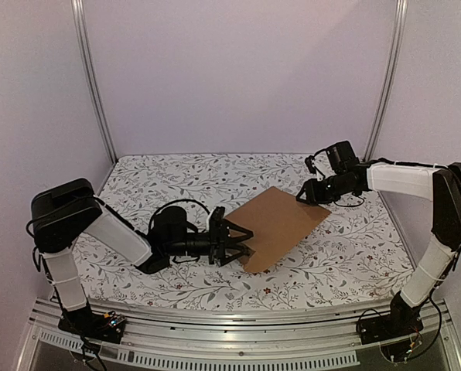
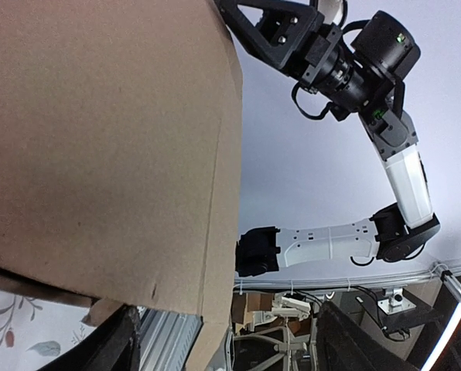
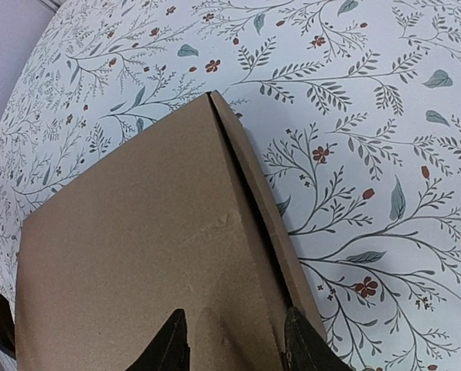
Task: Fold the paper box
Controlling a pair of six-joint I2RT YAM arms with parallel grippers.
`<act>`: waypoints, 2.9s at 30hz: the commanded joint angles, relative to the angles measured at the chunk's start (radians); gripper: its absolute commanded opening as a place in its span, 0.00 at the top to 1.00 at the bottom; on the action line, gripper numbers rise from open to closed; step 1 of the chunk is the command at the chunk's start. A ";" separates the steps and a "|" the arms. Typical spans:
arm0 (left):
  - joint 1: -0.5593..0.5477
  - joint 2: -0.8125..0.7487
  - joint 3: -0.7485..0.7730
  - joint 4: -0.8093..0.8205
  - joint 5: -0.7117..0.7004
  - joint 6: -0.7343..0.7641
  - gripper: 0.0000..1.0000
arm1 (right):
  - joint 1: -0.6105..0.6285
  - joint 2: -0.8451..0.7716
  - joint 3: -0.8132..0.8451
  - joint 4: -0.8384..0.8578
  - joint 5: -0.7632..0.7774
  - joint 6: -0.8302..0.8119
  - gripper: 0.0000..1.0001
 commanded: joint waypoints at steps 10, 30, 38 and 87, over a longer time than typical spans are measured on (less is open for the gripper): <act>-0.036 0.066 0.059 0.010 0.001 -0.010 0.25 | 0.010 0.005 -0.054 0.030 -0.106 0.044 0.68; -0.032 0.112 0.096 0.075 -0.078 -0.008 0.45 | 0.063 -0.099 -0.139 0.058 -0.119 0.096 0.74; -0.024 0.108 0.082 0.069 -0.067 0.001 0.62 | 0.083 -0.086 -0.179 0.075 -0.099 0.107 0.75; 0.107 -0.329 -0.040 -0.841 -0.013 0.440 0.39 | 0.147 -0.091 -0.167 0.011 0.101 0.057 0.67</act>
